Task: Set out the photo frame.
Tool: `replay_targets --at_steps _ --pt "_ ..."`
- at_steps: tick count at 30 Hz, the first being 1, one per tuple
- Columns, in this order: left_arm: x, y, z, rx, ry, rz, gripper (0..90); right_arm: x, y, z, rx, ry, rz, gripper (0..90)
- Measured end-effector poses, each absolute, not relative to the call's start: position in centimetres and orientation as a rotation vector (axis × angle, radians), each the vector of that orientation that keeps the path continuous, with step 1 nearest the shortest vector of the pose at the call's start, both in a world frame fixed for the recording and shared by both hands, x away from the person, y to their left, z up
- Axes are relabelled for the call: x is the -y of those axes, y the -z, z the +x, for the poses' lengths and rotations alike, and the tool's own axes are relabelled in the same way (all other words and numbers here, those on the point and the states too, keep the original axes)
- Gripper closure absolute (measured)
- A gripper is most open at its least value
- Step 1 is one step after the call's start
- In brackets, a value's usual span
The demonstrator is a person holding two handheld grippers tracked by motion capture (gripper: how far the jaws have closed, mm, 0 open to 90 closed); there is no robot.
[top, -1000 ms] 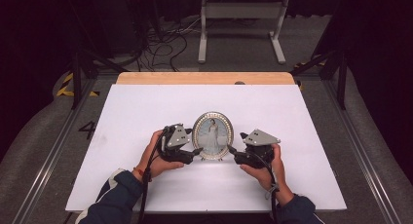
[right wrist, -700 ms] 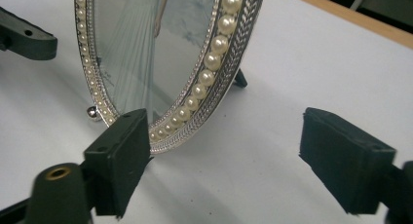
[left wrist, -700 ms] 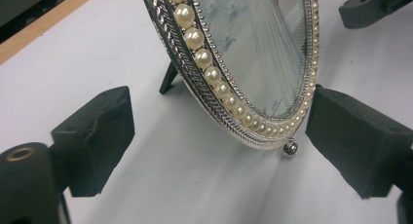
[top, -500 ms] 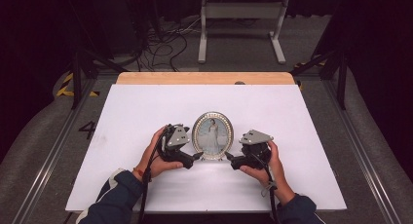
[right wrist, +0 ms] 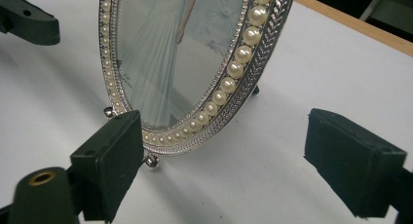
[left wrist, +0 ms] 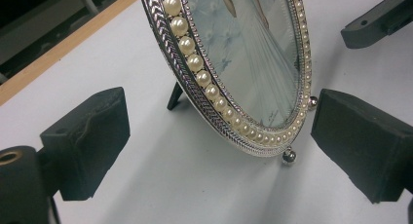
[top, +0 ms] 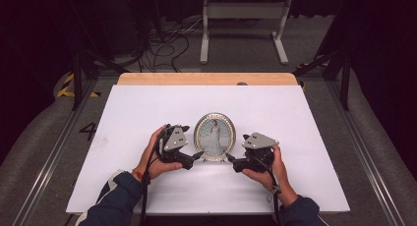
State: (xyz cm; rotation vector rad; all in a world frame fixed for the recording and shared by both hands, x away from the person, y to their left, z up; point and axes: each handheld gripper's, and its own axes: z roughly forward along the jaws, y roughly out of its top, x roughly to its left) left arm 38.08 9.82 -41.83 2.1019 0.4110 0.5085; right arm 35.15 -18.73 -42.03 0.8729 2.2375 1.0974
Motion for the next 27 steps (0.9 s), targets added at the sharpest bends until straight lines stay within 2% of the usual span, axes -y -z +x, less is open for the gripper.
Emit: replay_targets --at_steps 5,27 --pt "-10.0 41.4 37.7 -0.376 -0.557 2.105 7.8 18.8 41.8 35.0 -2.232 -1.106 0.841 12.8" --pt "-11.7 41.3 36.6 -0.353 -0.598 2.119 7.9 19.8 41.3 34.2 -2.213 -1.077 0.812 16.9"
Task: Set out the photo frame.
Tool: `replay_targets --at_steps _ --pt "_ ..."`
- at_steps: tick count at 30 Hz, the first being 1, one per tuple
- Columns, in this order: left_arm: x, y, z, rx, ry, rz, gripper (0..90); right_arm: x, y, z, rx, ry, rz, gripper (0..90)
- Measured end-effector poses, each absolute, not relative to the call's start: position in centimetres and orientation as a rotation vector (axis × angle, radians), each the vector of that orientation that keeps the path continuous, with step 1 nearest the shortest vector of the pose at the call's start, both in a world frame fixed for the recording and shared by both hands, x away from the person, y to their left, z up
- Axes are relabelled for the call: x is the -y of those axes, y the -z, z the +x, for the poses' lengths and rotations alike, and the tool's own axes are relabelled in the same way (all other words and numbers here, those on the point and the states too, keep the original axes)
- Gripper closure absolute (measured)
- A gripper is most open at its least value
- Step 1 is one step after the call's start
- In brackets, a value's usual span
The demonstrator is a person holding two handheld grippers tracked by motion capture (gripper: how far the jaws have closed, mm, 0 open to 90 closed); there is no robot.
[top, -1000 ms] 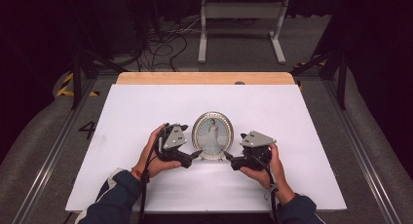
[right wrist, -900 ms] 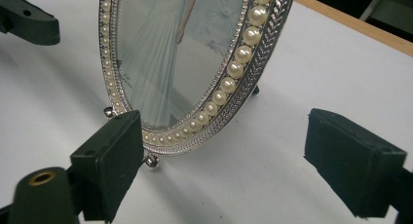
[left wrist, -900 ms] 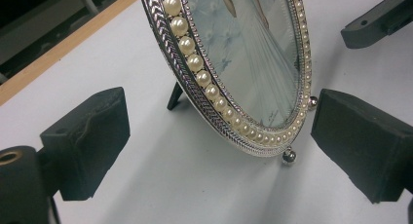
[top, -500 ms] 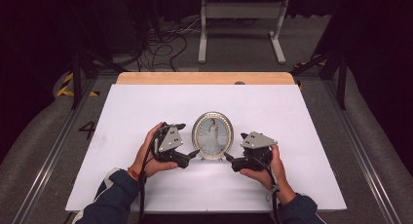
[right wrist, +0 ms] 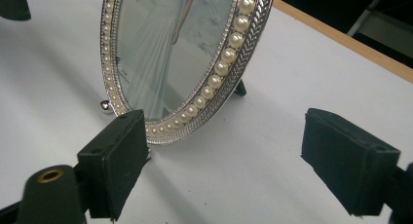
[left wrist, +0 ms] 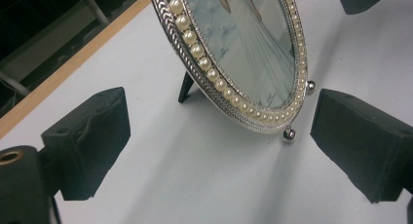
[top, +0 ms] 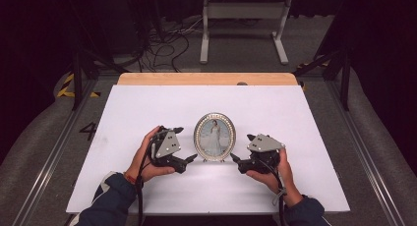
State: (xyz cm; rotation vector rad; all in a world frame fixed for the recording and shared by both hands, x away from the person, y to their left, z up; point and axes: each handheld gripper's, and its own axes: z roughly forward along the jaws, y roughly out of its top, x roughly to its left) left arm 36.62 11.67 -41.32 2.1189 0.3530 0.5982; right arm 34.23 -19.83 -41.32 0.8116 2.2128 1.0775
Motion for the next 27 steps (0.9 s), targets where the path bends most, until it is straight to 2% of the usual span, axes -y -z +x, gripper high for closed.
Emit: replay_targets --at_steps 27 --pt "-15.8 42.5 35.1 -0.426 -0.657 2.163 7.9 23.4 41.6 32.9 -2.172 -1.020 0.844 13.3"
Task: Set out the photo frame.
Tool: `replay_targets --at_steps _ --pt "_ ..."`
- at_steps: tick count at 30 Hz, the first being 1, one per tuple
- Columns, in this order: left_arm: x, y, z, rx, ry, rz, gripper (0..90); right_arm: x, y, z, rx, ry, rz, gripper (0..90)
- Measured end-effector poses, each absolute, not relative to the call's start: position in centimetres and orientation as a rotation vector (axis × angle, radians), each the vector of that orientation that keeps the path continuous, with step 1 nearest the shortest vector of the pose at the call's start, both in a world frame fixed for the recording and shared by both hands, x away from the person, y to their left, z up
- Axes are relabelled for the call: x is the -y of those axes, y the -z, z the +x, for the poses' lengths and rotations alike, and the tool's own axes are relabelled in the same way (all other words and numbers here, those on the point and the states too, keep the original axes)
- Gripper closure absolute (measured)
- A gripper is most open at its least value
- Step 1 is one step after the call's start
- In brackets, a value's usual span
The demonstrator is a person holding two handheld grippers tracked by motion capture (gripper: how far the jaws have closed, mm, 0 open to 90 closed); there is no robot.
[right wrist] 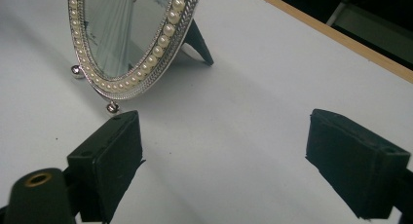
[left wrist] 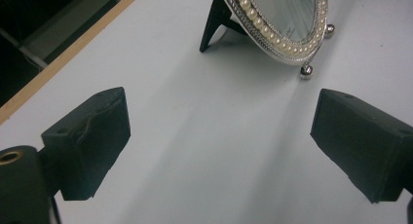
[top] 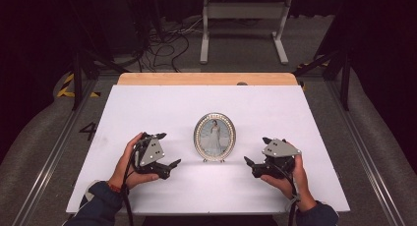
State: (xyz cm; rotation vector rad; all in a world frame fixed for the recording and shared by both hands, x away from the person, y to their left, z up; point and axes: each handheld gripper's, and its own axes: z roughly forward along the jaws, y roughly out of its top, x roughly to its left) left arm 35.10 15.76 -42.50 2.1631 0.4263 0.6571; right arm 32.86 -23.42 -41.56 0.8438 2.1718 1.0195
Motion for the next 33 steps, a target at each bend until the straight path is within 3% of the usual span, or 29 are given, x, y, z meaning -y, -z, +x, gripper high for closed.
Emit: replay_targets --at_steps 33 --pt "-22.1 44.0 33.7 -0.599 -0.703 2.166 7.1 28.5 41.9 31.7 -2.091 -0.985 0.953 12.3"
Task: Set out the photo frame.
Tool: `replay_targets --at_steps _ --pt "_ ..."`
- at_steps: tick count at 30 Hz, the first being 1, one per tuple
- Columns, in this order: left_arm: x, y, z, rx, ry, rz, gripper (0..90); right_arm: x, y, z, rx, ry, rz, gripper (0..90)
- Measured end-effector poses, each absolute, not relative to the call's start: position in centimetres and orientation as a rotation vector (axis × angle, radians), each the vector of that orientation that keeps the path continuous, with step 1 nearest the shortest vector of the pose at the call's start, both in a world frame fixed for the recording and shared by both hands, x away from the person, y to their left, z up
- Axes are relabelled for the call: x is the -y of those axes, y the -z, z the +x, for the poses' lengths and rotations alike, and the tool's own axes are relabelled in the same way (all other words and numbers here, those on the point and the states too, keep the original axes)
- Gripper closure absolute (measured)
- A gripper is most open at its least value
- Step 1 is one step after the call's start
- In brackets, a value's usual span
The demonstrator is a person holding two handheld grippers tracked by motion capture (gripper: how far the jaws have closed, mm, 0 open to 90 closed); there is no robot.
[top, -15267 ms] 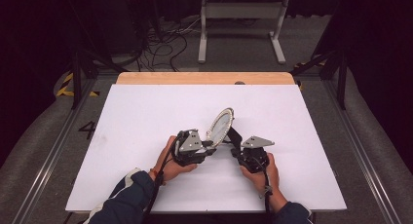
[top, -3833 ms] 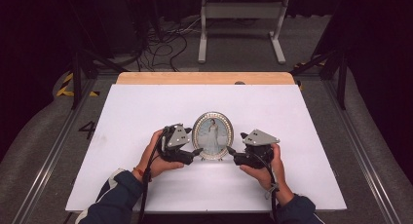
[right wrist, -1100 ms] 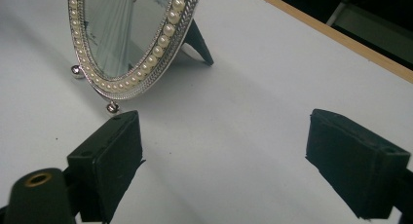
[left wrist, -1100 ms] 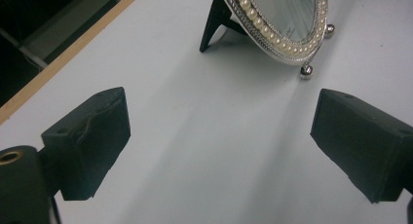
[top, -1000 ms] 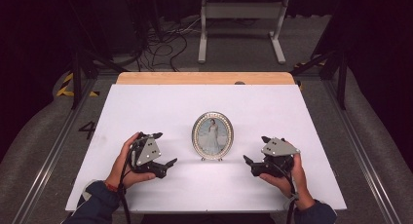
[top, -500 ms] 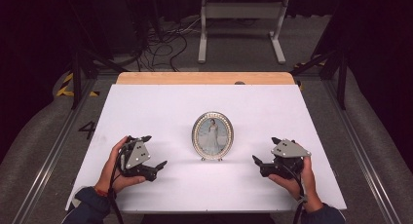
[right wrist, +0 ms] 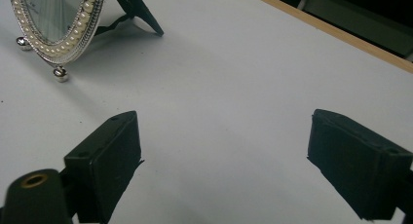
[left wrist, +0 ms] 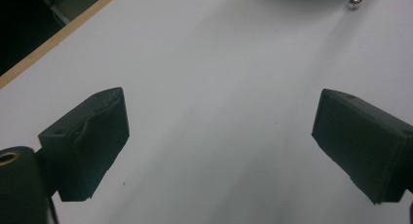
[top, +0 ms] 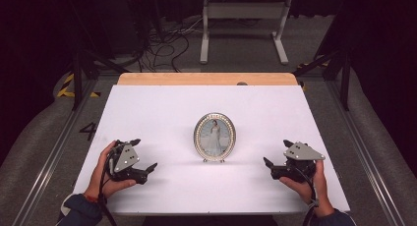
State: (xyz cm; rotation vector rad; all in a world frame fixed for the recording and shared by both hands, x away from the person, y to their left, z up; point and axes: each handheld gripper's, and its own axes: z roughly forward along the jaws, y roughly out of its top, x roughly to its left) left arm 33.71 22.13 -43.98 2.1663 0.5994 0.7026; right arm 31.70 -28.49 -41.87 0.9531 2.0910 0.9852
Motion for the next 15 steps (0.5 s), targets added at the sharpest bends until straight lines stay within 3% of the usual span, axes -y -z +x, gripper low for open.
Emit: replay_targets --at_steps 15 --pt "-25.1 44.7 32.6 -0.689 -0.693 2.133 7.0 31.1 42.3 30.7 -2.052 -0.963 1.014 11.7"
